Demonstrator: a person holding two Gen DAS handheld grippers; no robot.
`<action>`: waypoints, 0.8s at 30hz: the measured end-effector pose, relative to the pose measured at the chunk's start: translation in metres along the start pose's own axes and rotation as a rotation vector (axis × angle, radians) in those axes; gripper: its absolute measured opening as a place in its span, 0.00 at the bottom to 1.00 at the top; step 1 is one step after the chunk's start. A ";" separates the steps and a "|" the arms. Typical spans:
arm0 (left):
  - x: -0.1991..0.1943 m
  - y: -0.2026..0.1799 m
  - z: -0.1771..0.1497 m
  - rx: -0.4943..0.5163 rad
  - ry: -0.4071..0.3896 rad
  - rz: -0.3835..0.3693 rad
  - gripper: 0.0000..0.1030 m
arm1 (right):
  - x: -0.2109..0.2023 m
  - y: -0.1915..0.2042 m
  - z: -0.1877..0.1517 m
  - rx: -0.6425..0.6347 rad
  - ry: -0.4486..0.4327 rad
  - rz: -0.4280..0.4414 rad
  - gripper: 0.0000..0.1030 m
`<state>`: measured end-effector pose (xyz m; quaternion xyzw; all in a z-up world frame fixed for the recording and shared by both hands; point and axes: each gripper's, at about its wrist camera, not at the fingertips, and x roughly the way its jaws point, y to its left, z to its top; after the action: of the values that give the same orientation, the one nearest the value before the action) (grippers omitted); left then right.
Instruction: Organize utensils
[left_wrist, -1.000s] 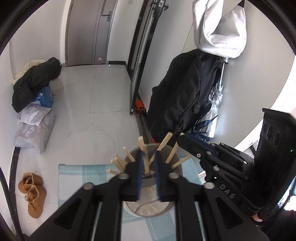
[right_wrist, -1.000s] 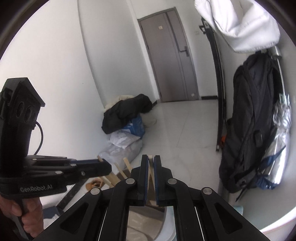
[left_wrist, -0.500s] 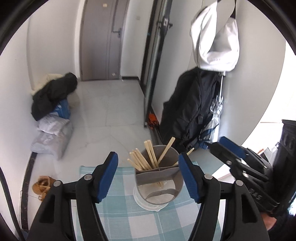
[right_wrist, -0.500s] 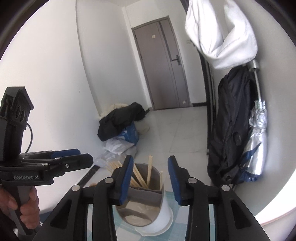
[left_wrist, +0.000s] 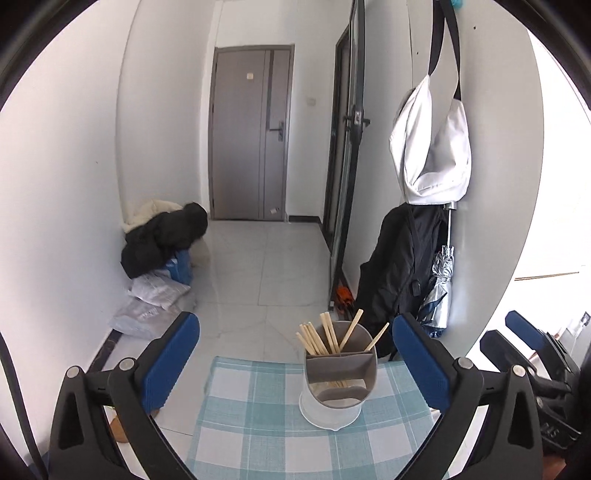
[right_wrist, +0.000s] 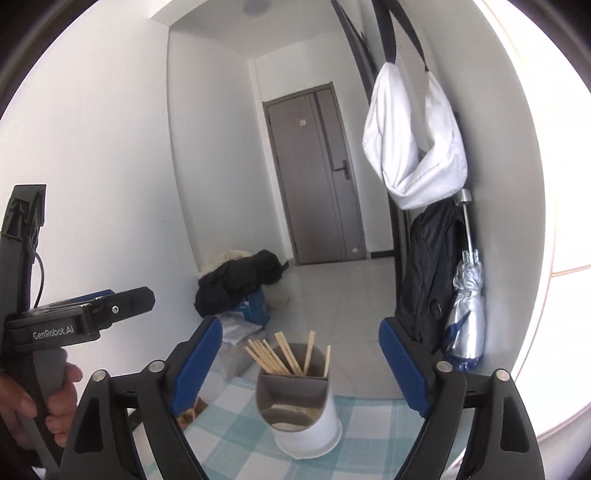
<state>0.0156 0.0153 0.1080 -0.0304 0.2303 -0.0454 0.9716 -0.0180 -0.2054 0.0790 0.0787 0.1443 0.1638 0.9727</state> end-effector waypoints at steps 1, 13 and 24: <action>-0.001 0.001 -0.002 0.000 -0.003 0.006 0.99 | -0.005 0.002 -0.002 -0.004 -0.005 -0.004 0.89; -0.023 0.006 -0.049 -0.011 -0.056 0.034 0.99 | -0.035 0.014 -0.047 -0.049 -0.019 -0.045 0.98; -0.005 0.001 -0.087 0.016 -0.023 0.053 0.99 | -0.037 0.010 -0.080 -0.054 0.010 -0.100 0.98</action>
<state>-0.0281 0.0131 0.0325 -0.0169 0.2193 -0.0211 0.9753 -0.0795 -0.2001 0.0147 0.0441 0.1483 0.1194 0.9807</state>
